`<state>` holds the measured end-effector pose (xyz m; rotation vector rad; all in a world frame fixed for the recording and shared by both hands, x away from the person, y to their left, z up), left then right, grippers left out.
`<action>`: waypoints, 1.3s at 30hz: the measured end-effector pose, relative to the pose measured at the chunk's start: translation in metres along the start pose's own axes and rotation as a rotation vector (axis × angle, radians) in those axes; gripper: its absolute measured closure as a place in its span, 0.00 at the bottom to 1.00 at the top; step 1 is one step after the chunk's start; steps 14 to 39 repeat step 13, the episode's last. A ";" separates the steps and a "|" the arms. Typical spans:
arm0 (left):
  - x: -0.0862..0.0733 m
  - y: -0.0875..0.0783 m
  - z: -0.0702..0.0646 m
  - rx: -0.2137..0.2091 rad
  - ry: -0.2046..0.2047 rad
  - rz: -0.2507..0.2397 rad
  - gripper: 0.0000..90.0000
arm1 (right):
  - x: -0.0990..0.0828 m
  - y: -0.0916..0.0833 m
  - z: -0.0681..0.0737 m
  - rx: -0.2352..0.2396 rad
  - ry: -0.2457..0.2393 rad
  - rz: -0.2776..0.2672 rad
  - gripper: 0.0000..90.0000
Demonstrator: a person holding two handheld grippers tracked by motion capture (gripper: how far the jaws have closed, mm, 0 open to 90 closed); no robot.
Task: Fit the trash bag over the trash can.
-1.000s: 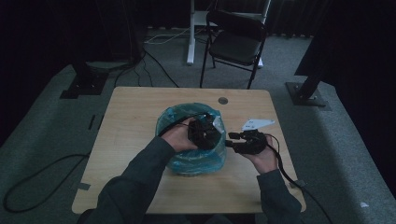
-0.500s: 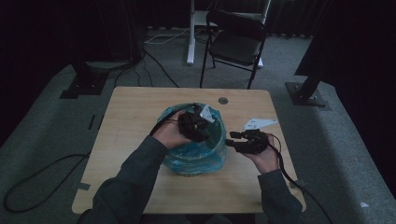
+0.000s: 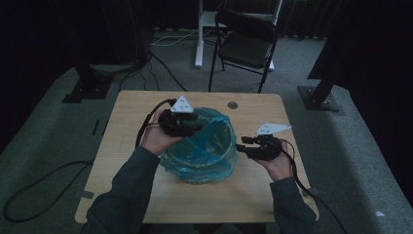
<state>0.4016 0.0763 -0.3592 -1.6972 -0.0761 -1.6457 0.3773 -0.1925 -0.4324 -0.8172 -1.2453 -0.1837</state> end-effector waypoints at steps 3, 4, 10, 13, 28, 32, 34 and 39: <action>-0.009 -0.013 0.009 0.041 -0.047 -0.052 0.64 | 0.000 -0.002 -0.002 -0.006 0.007 -0.005 0.62; -0.009 -0.013 0.009 0.041 -0.047 -0.052 0.64 | 0.000 -0.002 -0.002 -0.006 0.007 -0.005 0.62; -0.024 -0.029 0.023 0.085 -0.135 -0.126 0.64 | 0.000 -0.002 -0.004 -0.010 0.012 -0.008 0.62; -0.032 -0.036 0.027 0.113 -0.155 -0.150 0.64 | -0.002 -0.002 -0.006 -0.015 0.017 -0.009 0.62; -0.032 -0.036 0.027 0.113 -0.155 -0.150 0.64 | -0.002 -0.002 -0.006 -0.015 0.017 -0.009 0.62; -0.032 -0.036 0.027 0.113 -0.155 -0.150 0.64 | -0.002 -0.002 -0.006 -0.015 0.017 -0.009 0.62; -0.032 -0.036 0.027 0.113 -0.155 -0.150 0.64 | -0.002 -0.002 -0.006 -0.015 0.017 -0.009 0.62; -0.032 -0.036 0.027 0.113 -0.155 -0.150 0.64 | -0.002 -0.002 -0.006 -0.015 0.017 -0.009 0.62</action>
Point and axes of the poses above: each handheld gripper's, and its own axes: y roughly forward along the jaws, x roughly out of its top, z roughly to its left, the point moved 4 cm from there along y, roughly forward along the jaws, and after that the axes turned 8 degrees about -z, right-handed, at the moved point
